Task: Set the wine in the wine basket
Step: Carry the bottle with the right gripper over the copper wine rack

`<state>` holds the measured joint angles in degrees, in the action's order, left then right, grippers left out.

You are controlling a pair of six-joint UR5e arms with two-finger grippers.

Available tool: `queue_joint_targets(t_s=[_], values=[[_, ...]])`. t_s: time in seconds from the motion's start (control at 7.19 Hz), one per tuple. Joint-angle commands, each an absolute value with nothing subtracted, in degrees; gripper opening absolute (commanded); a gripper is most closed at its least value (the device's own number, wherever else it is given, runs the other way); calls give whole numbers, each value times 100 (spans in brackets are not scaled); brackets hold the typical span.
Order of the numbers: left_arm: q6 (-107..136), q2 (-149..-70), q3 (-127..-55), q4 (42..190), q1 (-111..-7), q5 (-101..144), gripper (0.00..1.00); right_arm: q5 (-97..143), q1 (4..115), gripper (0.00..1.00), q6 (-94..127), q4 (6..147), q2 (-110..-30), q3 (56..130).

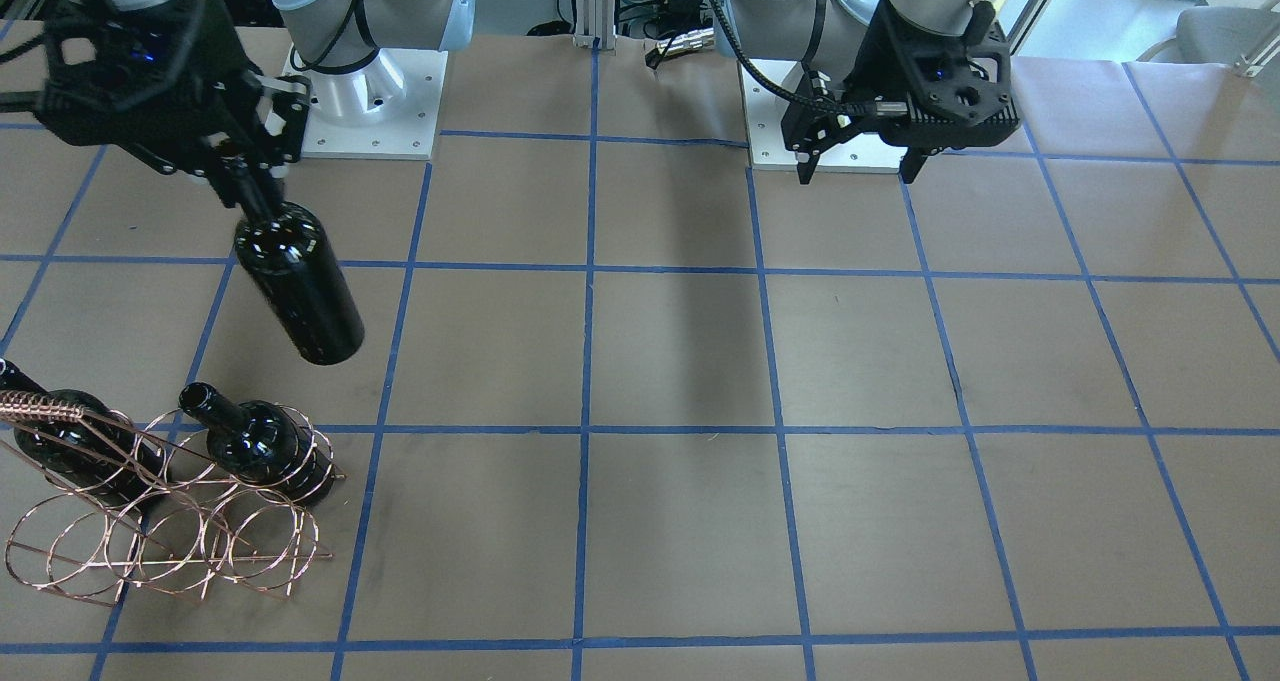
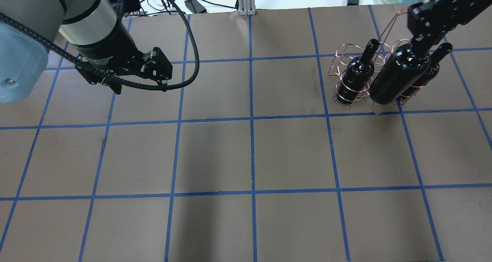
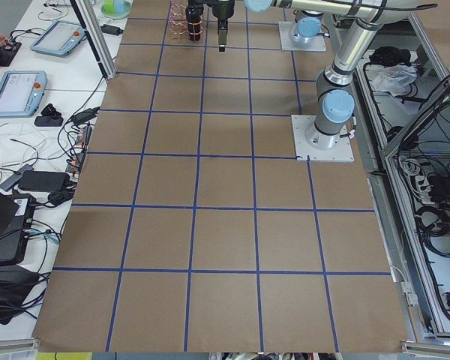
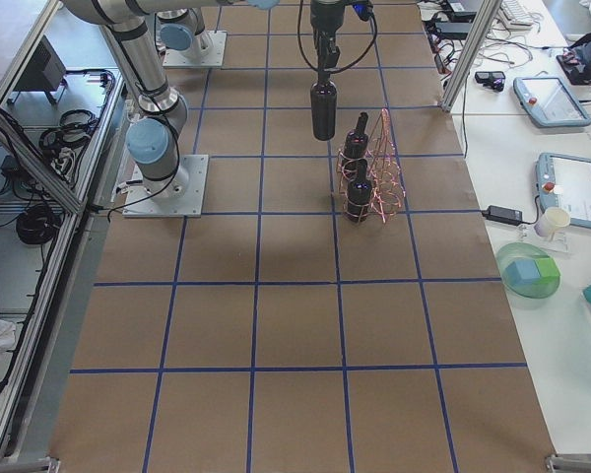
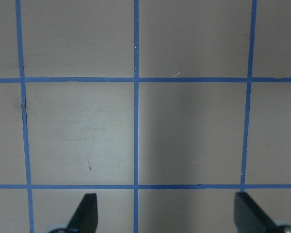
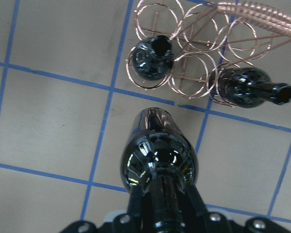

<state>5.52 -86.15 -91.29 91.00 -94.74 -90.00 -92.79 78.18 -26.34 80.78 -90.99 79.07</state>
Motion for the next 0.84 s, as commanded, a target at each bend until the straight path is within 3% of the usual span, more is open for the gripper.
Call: queue_joint_targets(t_s=[0.0, 0.7], values=[[528, -8613, -9149, 9070, -9501, -8991, 100, -9351, 7322, 0, -3427, 8513, -8861, 7849], [475, -8631, -9158, 9079, -9501, -9000, 100, -8992, 7383, 0, -3410, 9131, -8447, 7849]])
